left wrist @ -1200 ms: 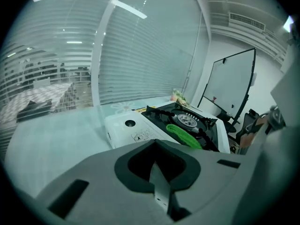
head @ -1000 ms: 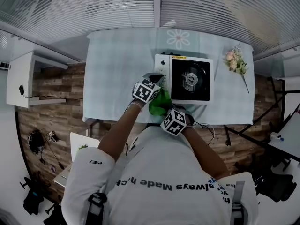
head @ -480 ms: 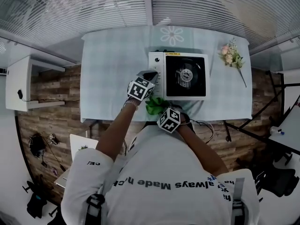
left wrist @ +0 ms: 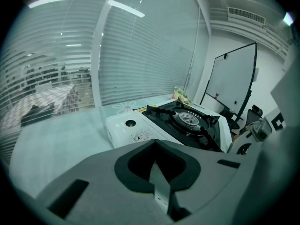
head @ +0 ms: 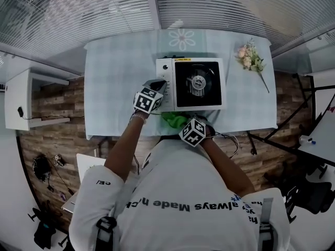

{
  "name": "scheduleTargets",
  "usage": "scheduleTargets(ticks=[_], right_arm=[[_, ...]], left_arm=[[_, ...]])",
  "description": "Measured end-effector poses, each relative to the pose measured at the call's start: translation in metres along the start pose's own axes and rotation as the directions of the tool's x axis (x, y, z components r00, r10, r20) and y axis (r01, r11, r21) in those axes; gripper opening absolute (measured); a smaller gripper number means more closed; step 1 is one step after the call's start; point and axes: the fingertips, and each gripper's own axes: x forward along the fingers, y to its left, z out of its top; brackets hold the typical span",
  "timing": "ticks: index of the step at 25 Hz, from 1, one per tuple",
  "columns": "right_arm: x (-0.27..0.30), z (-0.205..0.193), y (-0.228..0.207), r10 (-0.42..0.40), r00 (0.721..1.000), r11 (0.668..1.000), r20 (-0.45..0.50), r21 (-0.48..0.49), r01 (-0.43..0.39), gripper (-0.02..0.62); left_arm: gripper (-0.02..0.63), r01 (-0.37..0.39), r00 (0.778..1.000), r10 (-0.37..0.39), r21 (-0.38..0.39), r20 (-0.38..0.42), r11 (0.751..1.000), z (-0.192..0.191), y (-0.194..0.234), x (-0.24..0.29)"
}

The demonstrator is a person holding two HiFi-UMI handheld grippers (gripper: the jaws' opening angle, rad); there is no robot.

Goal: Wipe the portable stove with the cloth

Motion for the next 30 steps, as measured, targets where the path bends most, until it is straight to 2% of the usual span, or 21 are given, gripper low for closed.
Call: scheduleTargets(ticks=[20, 30], right_arm=[[-0.051, -0.073, -0.053, -0.106, 0.994, 0.989, -0.039, 0.099, 0.110, 0.026], [-0.080, -0.115, -0.083, -0.168, 0.982, 0.971, -0.082, 0.160, 0.179, 0.026]], left_arm=[[0.011, -0.038, 0.998, 0.038, 0.005, -0.041, 0.999, -0.001, 0.000, 0.000], [0.011, -0.046, 0.998, 0.046, -0.002, -0.049, 0.999, -0.002, 0.000, -0.001]])
